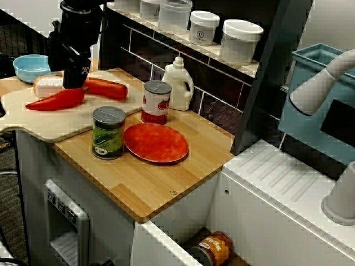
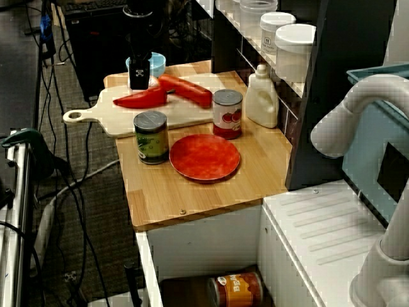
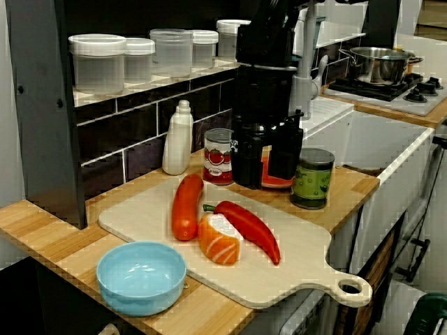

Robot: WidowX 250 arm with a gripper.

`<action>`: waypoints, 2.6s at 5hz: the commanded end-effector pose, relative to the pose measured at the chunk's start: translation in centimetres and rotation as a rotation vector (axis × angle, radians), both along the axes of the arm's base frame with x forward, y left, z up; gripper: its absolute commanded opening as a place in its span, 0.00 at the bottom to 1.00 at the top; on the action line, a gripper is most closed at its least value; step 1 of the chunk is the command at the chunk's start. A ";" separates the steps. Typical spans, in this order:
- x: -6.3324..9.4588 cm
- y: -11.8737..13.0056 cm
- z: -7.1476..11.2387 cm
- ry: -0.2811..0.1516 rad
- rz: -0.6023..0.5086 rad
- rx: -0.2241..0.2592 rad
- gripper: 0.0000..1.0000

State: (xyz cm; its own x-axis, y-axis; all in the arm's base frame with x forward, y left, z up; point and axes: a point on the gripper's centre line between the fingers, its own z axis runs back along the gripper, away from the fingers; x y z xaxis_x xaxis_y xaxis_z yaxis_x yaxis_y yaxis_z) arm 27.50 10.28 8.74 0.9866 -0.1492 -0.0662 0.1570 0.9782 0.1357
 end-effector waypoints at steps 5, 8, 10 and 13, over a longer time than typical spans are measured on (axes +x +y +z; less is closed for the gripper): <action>-0.2 2.3 -1.6 0.055 -0.027 -0.010 1.00; -1.0 1.2 -2.5 0.068 -0.063 -0.011 1.00; -1.5 0.5 -2.9 0.071 -0.075 -0.009 1.00; -1.2 0.4 -2.7 0.066 -0.037 -0.050 1.00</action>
State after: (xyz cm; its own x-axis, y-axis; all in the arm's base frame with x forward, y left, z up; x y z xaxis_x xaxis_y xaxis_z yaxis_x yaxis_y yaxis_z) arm 25.47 10.07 4.59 0.9670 -0.1877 -0.1722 0.1966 0.9798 0.0361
